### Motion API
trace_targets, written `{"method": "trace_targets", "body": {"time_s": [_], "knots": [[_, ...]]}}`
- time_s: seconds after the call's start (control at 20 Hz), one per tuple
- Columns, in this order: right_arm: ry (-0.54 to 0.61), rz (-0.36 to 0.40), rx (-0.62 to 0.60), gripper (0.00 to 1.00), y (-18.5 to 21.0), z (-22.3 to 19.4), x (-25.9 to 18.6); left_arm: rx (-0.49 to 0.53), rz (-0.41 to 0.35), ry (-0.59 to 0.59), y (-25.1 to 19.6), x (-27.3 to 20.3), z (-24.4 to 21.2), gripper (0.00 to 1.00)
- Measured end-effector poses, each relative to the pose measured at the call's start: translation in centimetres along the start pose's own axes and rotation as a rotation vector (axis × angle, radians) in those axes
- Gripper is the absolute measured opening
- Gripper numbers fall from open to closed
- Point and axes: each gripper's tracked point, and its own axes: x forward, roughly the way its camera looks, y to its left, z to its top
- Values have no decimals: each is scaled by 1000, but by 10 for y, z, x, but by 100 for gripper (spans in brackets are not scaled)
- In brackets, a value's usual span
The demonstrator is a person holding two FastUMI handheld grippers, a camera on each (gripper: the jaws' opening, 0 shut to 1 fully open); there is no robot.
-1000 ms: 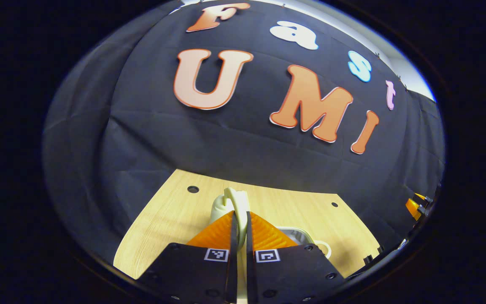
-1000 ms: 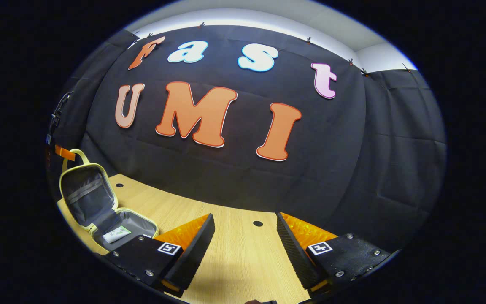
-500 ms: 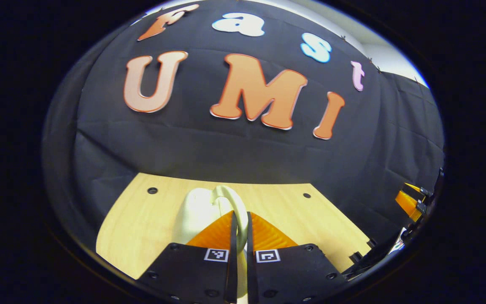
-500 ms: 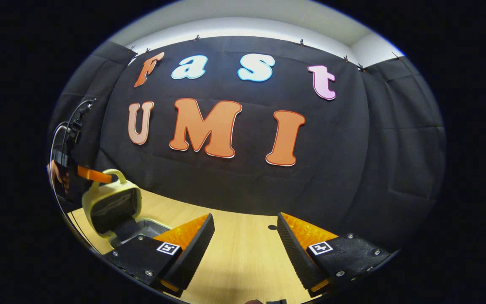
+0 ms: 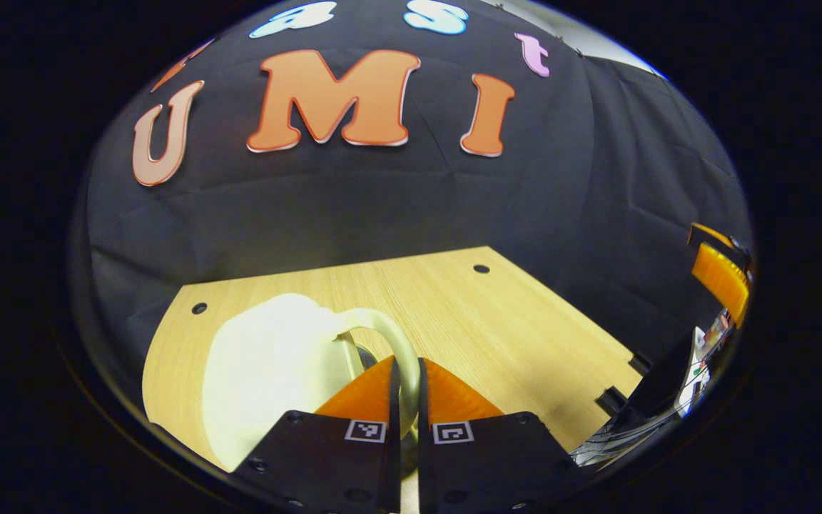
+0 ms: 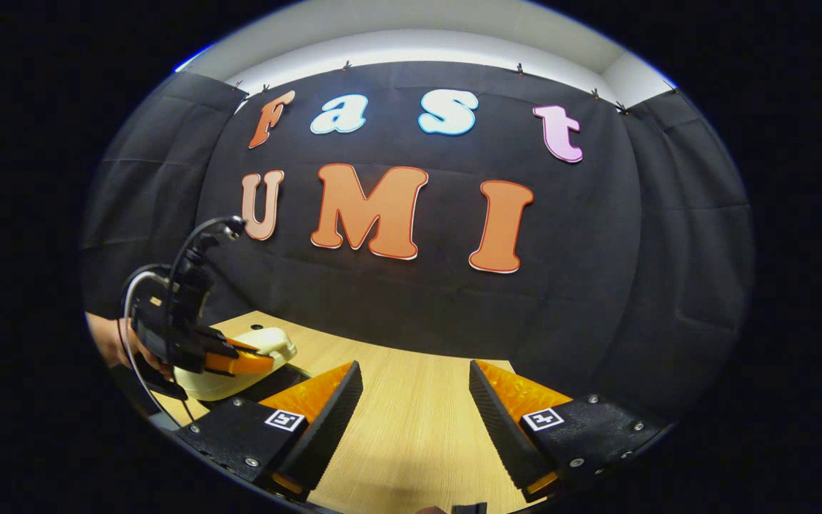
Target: First open the suitcase, pack the skin care products into it, and then close the suitcase.
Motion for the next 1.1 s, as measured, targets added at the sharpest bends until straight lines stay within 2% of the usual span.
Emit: {"method": "trace_targets", "body": {"time_s": [0.25,0.3,0.45,0.55,0.6,0.65,0.7,0.75,0.8,0.9,1.1], "knots": [[25,-19,2,95,-35,-18,-11,22,39,87,-23,37,-41,9],[26,-26,6,95,-42,-20,-13,21,49,106,-28,42,-48,15],[27,-43,10,95,-61,-25,-14,12,21,77,-56,50,-40,19],[25,-54,6,95,-70,-27,-14,32,15,34,-72,39,-23,35],[25,-53,7,95,-73,-28,-14,34,8,3,-81,33,-11,41],[20,-56,7,96,-76,-27,-13,29,-7,-26,-92,28,0,38],[15,-54,8,95,-76,-25,-11,26,-11,-60,-99,21,12,51],[10,-50,8,95,-75,-23,-9,28,-18,-98,-106,13,25,57],[5,-43,9,95,-73,-22,-7,29,-21,-138,-114,5,39,73],[-5,-25,6,95,-66,-19,-2,28,-19,-209,-123,-14,63,89],[-35,13,-12,95,-48,-9,4,-14,43,-322,-119,-46,93,90]]}}
